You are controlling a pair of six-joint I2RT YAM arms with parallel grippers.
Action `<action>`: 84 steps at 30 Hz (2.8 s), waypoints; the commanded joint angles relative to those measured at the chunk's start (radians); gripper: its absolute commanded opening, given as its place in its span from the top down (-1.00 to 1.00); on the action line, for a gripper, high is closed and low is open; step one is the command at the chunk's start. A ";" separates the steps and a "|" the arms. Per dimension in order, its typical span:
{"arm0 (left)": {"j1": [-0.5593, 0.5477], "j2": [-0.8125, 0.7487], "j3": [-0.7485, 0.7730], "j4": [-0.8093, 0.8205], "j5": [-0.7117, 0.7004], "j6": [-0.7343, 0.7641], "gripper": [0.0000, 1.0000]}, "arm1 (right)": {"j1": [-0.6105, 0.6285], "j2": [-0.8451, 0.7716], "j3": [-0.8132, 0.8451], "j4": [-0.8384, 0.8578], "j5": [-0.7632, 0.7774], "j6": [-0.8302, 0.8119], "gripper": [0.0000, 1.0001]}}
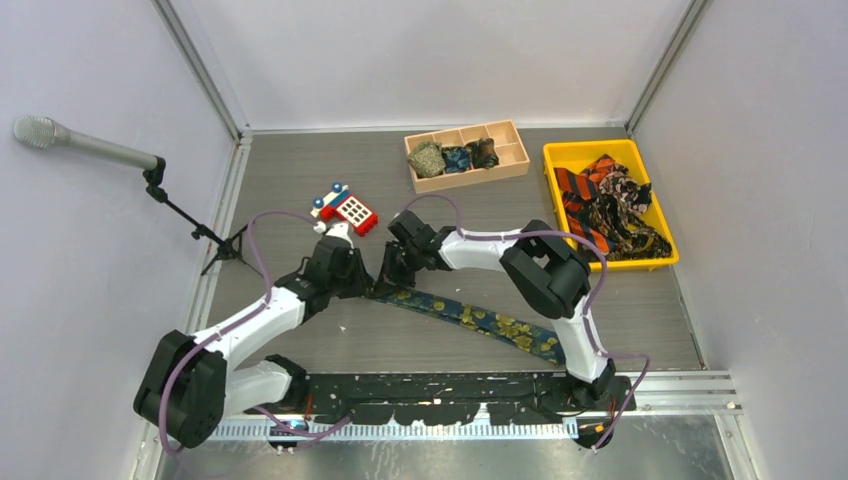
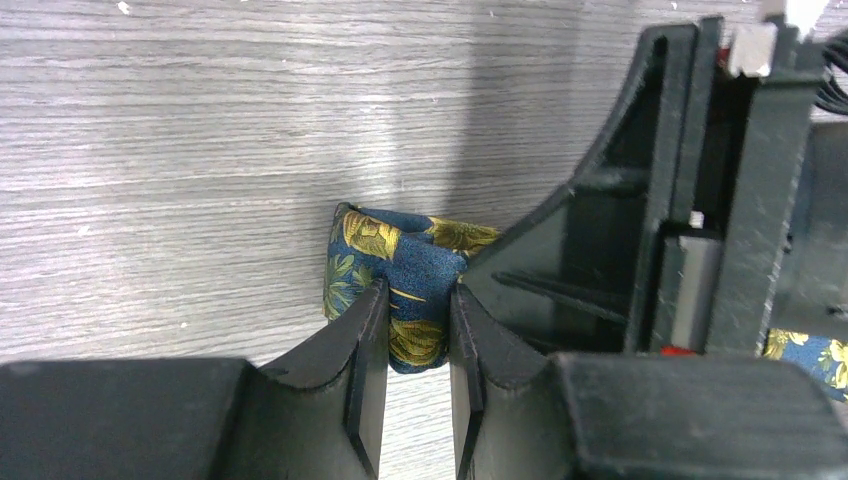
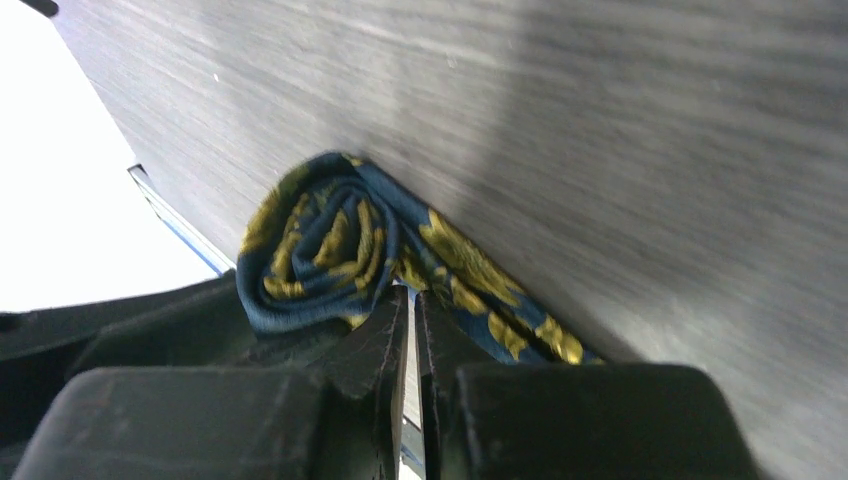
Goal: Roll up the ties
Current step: Roll the tie at the center of the board.
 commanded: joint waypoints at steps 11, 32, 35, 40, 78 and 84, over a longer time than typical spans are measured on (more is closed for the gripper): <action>-0.092 0.069 0.042 -0.060 -0.092 0.004 0.61 | -0.030 -0.235 -0.202 0.000 0.075 -0.058 0.74; -0.163 0.109 0.084 -0.086 -0.091 -0.026 0.08 | -0.034 -0.145 -0.232 0.021 0.085 -0.079 0.74; -0.164 0.109 0.085 -0.082 -0.059 -0.026 0.03 | -0.034 -0.143 -0.231 0.020 0.085 -0.079 0.74; -0.164 0.095 0.081 -0.061 0.001 -0.024 0.01 | -0.035 -0.142 -0.229 0.020 0.084 -0.079 0.74; -0.159 0.134 0.067 -0.002 0.050 -0.032 0.95 | -0.040 -0.258 -0.215 -0.052 0.117 -0.112 0.73; -0.155 0.140 0.073 -0.001 0.050 -0.030 0.95 | -0.040 -0.318 -0.217 -0.064 0.113 -0.112 0.72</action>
